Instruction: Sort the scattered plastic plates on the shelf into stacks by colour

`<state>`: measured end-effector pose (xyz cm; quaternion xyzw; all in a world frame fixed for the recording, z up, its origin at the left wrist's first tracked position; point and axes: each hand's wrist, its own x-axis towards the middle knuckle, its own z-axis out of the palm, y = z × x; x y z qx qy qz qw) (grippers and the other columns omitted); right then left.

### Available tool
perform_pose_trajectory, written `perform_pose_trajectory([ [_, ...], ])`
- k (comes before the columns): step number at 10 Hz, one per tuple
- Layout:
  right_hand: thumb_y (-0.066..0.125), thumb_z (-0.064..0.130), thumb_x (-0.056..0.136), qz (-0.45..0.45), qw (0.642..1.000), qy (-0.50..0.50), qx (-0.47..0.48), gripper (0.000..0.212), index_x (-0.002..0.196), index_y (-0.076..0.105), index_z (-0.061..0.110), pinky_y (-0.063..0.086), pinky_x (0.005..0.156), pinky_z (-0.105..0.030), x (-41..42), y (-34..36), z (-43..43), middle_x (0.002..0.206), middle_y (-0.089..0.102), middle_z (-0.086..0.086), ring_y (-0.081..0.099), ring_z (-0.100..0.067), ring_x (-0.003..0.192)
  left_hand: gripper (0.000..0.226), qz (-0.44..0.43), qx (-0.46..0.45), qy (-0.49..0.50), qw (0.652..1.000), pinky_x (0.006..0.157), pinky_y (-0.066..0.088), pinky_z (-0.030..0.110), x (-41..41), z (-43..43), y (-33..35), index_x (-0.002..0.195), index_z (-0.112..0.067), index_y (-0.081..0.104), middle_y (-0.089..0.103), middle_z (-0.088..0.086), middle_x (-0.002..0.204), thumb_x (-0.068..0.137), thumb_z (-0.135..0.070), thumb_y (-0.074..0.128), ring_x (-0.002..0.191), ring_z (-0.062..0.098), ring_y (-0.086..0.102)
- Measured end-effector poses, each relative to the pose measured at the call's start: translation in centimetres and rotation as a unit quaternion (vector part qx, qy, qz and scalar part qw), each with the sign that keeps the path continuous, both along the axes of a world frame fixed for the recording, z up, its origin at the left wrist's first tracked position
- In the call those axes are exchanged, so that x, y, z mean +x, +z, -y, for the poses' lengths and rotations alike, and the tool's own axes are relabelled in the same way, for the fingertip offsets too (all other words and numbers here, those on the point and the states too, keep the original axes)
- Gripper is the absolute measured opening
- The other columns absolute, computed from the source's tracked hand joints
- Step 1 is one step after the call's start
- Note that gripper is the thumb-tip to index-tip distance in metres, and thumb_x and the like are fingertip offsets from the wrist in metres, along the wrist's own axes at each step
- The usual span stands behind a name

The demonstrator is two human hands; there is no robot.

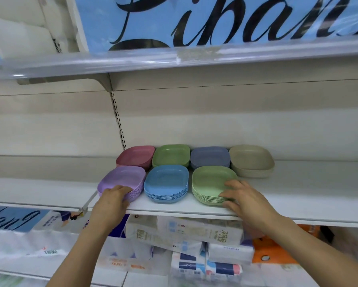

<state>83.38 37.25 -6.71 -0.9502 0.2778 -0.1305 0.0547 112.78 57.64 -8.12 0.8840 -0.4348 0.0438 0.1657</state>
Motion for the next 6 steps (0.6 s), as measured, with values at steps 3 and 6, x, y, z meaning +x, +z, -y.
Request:
perform_pose_trajectory([
  [3,0.048,0.032,0.096,-0.008,1.000,0.021,-0.004,0.023,0.112,0.064,0.027,0.044,0.087,-0.030,0.2,-0.3,0.5,0.120,0.055,0.009,0.046,-0.013,0.110,0.025,0.022,-0.007,0.048,0.999,0.068,0.052,0.037,-0.8,1.4,0.1,0.108,-0.020,0.067,0.064,0.003,0.097,0.090,-0.010,0.052,0.081,0.026,0.055],
  [6,0.050,0.040,0.092,-0.064,0.997,0.032,-0.030,0.044,0.134,0.047,0.028,0.034,0.101,-0.034,0.6,0.1,0.0,0.136,0.046,0.005,0.040,-0.017,0.124,0.051,0.077,0.028,0.042,0.996,0.104,0.039,0.047,-2.5,1.2,0.1,0.144,-0.024,0.042,0.050,0.000,0.141,0.095,-0.036,0.053,0.130,0.024,0.042],
])
